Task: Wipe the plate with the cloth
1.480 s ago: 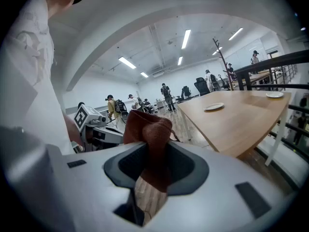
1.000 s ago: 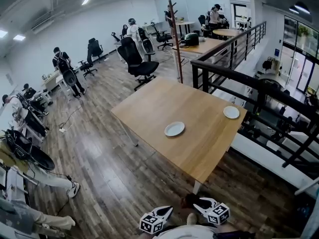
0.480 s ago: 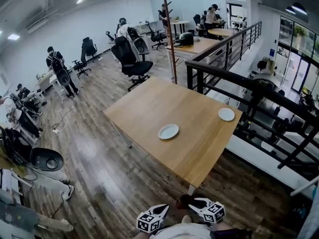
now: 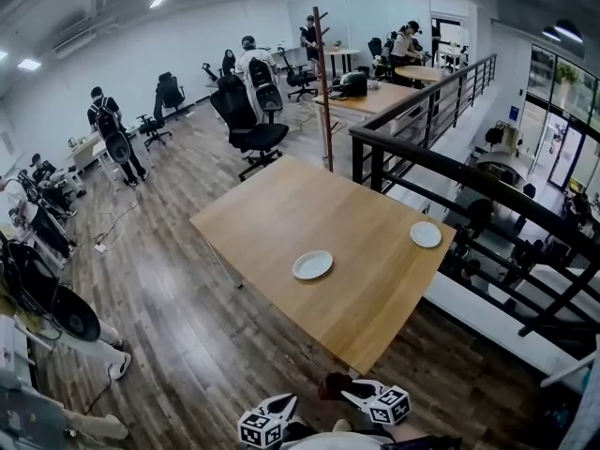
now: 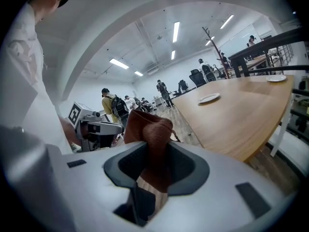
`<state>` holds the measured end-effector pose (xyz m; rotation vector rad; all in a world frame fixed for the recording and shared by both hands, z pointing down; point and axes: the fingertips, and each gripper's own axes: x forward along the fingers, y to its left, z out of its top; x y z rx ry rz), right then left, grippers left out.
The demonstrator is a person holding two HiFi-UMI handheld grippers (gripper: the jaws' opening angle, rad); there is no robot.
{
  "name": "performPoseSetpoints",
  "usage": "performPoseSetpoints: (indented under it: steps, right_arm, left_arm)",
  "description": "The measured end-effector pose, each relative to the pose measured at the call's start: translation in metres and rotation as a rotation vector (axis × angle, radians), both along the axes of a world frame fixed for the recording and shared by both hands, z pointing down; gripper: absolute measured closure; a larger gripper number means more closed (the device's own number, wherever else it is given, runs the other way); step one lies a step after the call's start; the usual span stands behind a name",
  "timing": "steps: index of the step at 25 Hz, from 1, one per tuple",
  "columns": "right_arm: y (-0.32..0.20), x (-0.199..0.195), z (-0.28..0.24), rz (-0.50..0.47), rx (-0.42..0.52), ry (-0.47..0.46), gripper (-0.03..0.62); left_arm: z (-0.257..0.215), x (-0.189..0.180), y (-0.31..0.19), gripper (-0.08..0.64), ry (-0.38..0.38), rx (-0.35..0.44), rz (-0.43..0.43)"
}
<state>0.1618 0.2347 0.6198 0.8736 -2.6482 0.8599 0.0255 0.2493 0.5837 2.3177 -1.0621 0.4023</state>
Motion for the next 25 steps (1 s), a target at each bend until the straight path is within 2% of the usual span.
performPoseSetpoints:
  steps: [6,14,18,25]
  right_arm:
    - [-0.021,-0.016,0.004,-0.013,-0.011,-0.002,0.469]
    - [-0.080,-0.025,0.006,0.078,-0.033,0.020,0.469]
    - [-0.120,-0.041,0.002,0.094,-0.028,0.051,0.469]
    - [-0.186,-0.073,-0.023,0.183,0.004,0.065,0.469]
  left_arm:
    - [0.012,-0.013,-0.019,0.548,0.012,-0.034,-0.009]
    - [0.024,-0.011,-0.092,0.548,0.044,-0.046,0.113]
    - [0.021,-0.025,-0.138,0.548,0.065,-0.038,0.150]
    - [0.006,-0.058,-0.196,0.548,0.081,-0.024,0.235]
